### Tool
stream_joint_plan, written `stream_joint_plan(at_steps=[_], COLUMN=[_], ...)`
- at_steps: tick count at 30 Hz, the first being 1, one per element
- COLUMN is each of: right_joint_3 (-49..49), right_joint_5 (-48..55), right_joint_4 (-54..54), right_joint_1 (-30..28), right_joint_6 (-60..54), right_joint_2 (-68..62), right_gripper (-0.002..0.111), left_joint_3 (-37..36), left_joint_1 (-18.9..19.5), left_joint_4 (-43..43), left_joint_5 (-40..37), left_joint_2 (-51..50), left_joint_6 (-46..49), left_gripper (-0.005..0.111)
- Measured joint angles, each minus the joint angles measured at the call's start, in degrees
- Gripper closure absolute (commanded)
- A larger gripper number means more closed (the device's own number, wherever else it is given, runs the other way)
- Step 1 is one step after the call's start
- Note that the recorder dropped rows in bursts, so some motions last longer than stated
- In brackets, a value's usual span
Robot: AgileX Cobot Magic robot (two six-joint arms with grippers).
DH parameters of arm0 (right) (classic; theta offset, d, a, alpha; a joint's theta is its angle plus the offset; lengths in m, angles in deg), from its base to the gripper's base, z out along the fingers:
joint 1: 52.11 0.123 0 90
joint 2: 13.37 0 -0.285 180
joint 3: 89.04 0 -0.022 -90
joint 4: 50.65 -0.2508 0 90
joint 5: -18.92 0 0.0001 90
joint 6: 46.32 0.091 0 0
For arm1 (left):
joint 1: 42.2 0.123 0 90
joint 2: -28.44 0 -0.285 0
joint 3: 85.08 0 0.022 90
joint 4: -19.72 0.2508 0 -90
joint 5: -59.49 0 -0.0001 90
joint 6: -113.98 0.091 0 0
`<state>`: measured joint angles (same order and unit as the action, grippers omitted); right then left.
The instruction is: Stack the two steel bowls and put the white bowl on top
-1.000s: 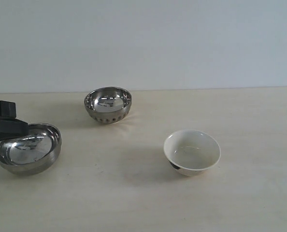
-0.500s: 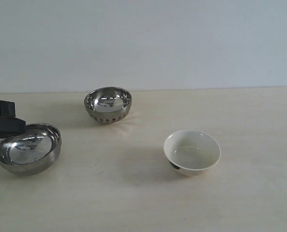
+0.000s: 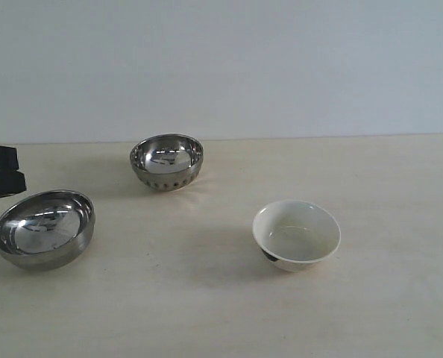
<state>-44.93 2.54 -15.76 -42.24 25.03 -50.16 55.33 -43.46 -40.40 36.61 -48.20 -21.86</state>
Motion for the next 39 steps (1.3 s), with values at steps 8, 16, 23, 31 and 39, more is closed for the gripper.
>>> stream_joint_plan(at_steps=[8, 16, 23, 31, 39], right_joint_3=[-16.2, -24.9, -25.5, -30.1, -37.3], right_joint_5=[-0.1, 0.5, -0.8, -14.7, -9.2], right_joint_4=[57.1, 64.5, 59.9, 54.2, 64.8], right_joint_1=[0.0, 0.0, 0.0, 0.4, 0.5], right_joint_6=[35.0, 35.7, 32.4, 20.1, 19.0], right_joint_2=[-31.8, -44.5, -45.0, -42.6, -38.0], right_gripper=[0.108, 0.108, 0.108, 0.108, 0.108], left_joint_3=[0.0, 0.0, 0.0, 0.0, 0.0], left_joint_1=[0.0, 0.0, 0.0, 0.0, 0.0], left_joint_4=[-0.2, -2.1, -4.2, -4.3, -4.3], left_joint_5=[-0.2, 5.1, 5.0, 1.5, -0.6], left_joint_2=[0.0, 0.0, 0.0, 0.0, 0.0], left_joint_6=[0.0, 0.1, 0.6, 1.5, 1.9], left_gripper=[0.103, 0.103, 0.103, 0.103, 0.103])
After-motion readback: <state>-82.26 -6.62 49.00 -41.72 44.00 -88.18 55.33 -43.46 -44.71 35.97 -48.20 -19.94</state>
